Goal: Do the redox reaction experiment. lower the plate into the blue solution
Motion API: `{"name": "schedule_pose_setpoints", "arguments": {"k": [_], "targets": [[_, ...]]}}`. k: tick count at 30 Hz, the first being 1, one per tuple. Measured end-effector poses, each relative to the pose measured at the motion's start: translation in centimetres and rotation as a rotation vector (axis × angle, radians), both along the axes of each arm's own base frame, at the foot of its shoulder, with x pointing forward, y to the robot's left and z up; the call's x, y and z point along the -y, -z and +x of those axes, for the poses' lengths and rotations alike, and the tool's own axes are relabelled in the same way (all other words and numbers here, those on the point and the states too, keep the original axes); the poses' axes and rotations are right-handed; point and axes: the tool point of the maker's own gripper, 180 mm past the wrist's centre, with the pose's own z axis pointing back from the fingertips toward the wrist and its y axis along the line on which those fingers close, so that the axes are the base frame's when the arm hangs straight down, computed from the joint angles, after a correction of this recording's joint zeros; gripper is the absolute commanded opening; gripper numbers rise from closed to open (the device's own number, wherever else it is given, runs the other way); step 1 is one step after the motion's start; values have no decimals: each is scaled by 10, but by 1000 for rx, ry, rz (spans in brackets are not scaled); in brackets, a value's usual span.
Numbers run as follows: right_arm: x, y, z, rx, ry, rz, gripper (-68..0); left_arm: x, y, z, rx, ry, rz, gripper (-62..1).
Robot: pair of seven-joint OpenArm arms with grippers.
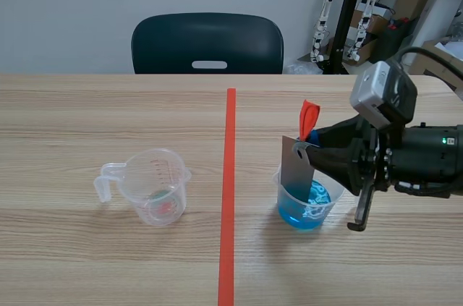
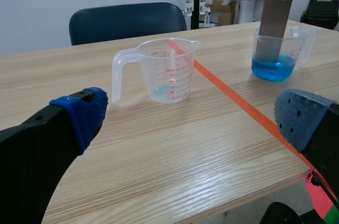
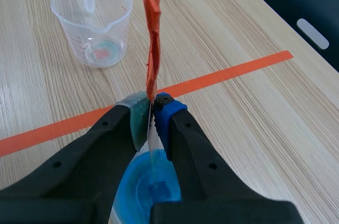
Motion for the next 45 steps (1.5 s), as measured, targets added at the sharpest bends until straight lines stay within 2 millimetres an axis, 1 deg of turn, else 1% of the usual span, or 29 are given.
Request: {"name": "schedule_pose_setpoints", "arguments": {"k": [7, 45], "targets": [[4, 11, 0, -29, 11, -58, -669, 0, 0, 0, 0, 0, 0, 14], [4, 11, 0, -29, 11, -58, -669, 0, 0, 0, 0, 0, 0, 14]]}}
